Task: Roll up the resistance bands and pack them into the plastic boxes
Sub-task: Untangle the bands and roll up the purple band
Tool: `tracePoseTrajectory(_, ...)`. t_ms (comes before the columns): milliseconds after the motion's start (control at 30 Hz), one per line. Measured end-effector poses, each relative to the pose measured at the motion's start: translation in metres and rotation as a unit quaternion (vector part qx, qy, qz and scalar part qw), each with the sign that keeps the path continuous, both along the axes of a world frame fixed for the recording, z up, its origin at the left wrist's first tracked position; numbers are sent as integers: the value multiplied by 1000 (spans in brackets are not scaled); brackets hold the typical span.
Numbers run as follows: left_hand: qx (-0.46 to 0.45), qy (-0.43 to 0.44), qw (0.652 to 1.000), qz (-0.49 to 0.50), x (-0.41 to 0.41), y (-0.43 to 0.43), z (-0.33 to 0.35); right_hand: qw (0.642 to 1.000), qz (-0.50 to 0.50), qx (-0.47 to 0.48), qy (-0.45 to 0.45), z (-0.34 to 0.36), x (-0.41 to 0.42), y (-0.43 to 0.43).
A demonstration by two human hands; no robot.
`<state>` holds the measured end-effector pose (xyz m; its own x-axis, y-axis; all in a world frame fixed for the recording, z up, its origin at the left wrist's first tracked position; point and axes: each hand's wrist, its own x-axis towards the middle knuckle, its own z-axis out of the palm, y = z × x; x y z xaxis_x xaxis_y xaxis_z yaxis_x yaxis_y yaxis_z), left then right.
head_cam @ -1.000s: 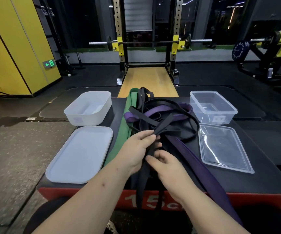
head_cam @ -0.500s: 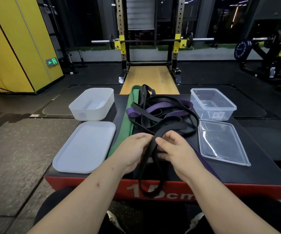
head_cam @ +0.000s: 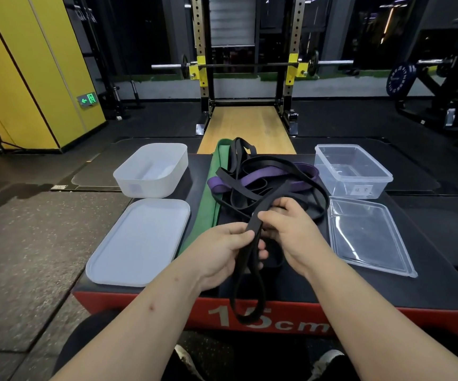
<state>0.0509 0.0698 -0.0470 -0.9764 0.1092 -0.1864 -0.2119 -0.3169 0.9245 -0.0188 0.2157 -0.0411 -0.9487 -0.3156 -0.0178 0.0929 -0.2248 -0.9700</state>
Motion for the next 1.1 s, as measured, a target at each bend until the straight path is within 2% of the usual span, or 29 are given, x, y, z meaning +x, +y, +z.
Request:
tracePoseTrajectory(133, -39, -4, 999, 0, 3, 4, -9, 998, -46, -22, -32, -1, -16, -3)
tracePoseTrajectory(233, -45, -11, 999, 4, 2, 7, -12, 1000, -18, -6, 3, 12, -22, -6)
tracePoseTrajectory(367, -22, 8, 999, 23, -12, 4, -2, 994, 63, 63, 66, 21, -24, -12)
tracePoseTrajectory(500, 69, 2, 996, 56, -32, -6, 17, 970, 139, 174, 101, 17, -28, -15)
tracePoseTrajectory(567, 82, -11, 994, 75, -39, -12, 24, 942, 171, 263, 119, 17, -28, -15)
tracePoseTrajectory(633, 28, -25, 995, 91, -45, -14, 25, 894, 197, 369, 161, 18, -32, -16)
tracePoseTrajectory(733, -33, -18, 995, 89, -52, -18, 22, 757, 204, 542, 304, 21, -40, -20)
tracePoseTrajectory(767, -34, -19, 995, 88, -54, -22, 20, 742, 204, 554, 318, 22, -42, -21)
tracePoseTrajectory(800, -33, -19, 996, 87, -56, -27, 18, 753, 211, 538, 315, 24, -45, -21)
tracePoseTrajectory(867, -34, -13, 996, 84, -60, -36, 15, 811, 232, 468, 264, 30, -55, -18)
tracePoseTrajectory(933, -4, -5, 995, 95, -65, -42, 14, 866, 201, 408, 206, 33, -75, -13)
tracePoseTrajectory(1000, 37, 6, 993, 115, -71, -44, 17, 880, 157, 419, 158, 30, -100, -10)
tracePoseTrajectory(1100, 38, 11, 992, 122, -78, -45, 25, 888, 177, 420, 63, 16, -128, -17)
